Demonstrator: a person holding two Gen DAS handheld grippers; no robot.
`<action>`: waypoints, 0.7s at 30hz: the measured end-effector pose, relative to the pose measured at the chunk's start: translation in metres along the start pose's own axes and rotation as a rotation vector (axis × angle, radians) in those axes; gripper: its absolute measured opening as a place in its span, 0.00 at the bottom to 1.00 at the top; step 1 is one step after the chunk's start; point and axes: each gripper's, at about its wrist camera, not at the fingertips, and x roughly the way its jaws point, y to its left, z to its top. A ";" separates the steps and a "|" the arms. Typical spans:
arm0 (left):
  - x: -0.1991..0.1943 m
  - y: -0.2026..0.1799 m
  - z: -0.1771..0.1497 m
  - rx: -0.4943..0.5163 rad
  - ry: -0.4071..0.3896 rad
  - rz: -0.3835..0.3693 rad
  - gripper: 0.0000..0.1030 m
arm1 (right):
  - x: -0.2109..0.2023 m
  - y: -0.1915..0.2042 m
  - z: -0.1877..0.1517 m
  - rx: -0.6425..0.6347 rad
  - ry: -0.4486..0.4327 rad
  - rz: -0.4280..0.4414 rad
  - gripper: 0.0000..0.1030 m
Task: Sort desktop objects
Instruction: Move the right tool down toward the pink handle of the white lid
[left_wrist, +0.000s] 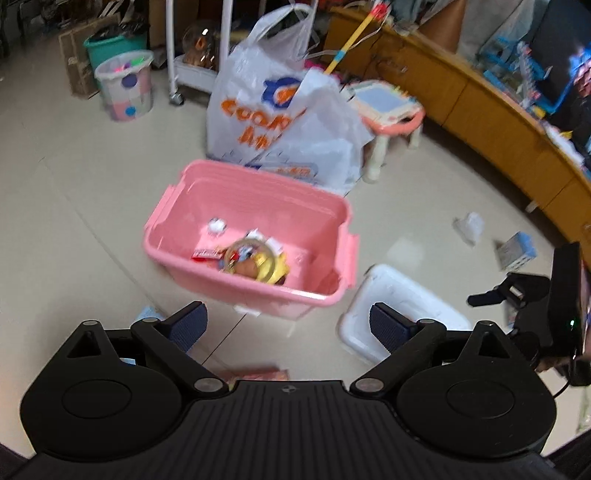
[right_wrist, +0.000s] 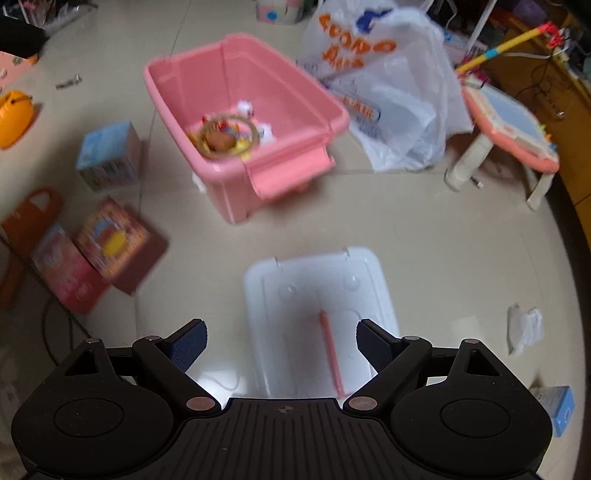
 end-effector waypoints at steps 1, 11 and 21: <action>0.005 -0.001 -0.001 -0.001 0.009 0.006 0.94 | 0.009 -0.003 -0.002 -0.015 0.014 0.000 0.82; 0.045 -0.011 0.000 -0.018 0.089 0.047 0.94 | 0.077 -0.035 0.003 -0.088 0.106 -0.062 0.71; 0.065 -0.013 -0.001 -0.045 0.152 0.038 0.94 | 0.132 -0.055 -0.004 -0.137 0.233 0.090 0.41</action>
